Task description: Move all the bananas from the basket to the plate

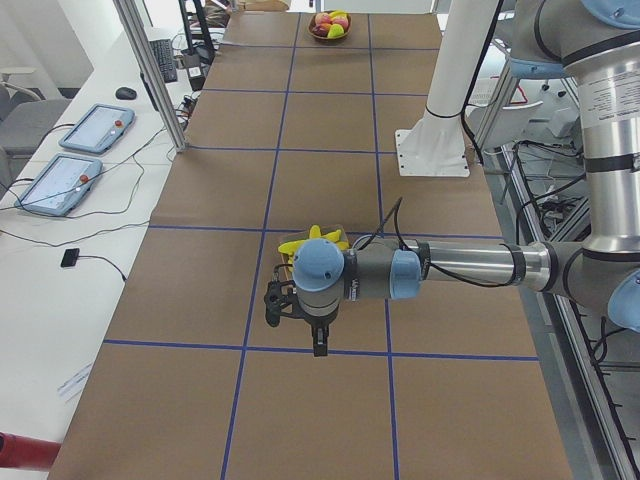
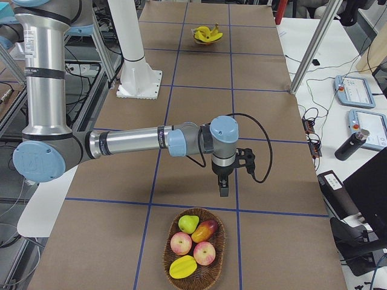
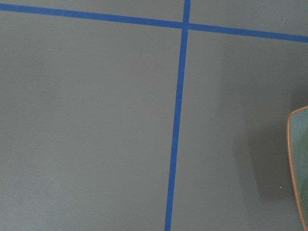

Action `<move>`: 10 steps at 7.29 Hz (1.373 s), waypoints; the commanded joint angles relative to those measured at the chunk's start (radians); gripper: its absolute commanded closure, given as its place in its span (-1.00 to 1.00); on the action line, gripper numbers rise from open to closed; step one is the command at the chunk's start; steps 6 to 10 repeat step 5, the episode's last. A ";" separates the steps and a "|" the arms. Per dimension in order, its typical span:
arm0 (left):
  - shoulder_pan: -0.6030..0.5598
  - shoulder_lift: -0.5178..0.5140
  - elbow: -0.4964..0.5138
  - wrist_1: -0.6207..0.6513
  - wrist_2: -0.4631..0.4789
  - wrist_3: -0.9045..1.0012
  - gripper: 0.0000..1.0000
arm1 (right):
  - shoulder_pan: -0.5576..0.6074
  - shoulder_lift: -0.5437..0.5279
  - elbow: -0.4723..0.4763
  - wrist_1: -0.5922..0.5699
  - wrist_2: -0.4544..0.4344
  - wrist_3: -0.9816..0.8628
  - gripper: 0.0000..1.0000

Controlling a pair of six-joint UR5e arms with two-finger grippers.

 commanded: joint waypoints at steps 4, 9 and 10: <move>-0.005 0.004 -0.030 0.001 0.008 -0.002 -0.99 | 0.000 -0.031 0.023 0.000 -0.008 0.004 -1.00; -0.003 0.004 -0.037 0.001 0.008 0.000 -0.99 | 0.000 -0.033 0.022 0.000 -0.023 0.001 -1.00; -0.003 0.004 -0.037 0.001 0.008 0.000 -0.99 | 0.000 -0.033 0.022 0.000 -0.023 0.001 -1.00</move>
